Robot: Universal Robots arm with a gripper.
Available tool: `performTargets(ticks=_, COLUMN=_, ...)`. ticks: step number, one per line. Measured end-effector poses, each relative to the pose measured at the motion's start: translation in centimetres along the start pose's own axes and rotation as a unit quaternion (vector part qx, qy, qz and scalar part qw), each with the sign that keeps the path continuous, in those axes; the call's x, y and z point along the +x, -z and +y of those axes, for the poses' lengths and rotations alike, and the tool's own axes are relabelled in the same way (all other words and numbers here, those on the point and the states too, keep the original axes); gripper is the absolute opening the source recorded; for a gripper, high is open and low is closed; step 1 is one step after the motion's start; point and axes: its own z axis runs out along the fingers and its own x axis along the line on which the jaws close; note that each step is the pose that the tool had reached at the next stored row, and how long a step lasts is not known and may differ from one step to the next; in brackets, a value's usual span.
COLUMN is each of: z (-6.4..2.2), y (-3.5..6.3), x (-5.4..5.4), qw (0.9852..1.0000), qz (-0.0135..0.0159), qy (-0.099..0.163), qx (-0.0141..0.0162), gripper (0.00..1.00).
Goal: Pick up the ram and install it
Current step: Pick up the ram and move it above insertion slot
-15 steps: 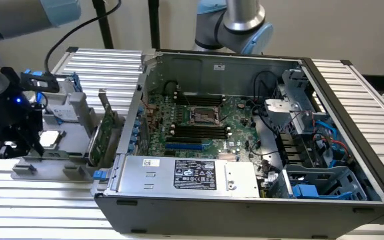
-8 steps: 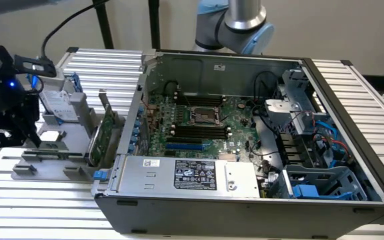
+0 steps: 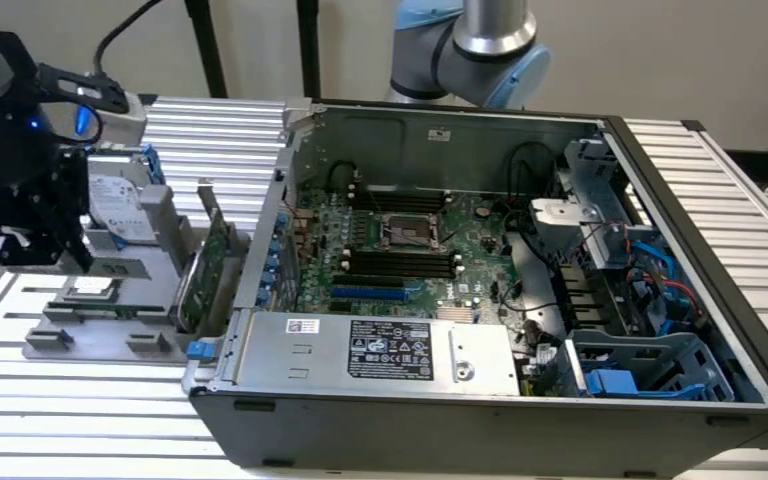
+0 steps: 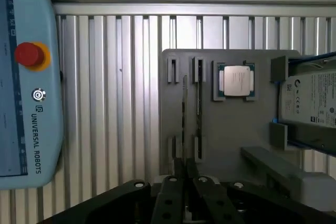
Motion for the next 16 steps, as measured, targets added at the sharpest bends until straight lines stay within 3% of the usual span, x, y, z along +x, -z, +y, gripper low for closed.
performTargets(ticks=12, z=-5.24, y=5.53, x=-0.3, qw=1.0000, qz=-0.0007, qy=0.000, qx=0.0000, gripper=0.00)
performTargets(ticks=16, z=-7.02, y=6.89, x=-0.4, qw=1.0000, qz=-0.0008, qy=0.000, qx=0.0000, gripper=0.00)
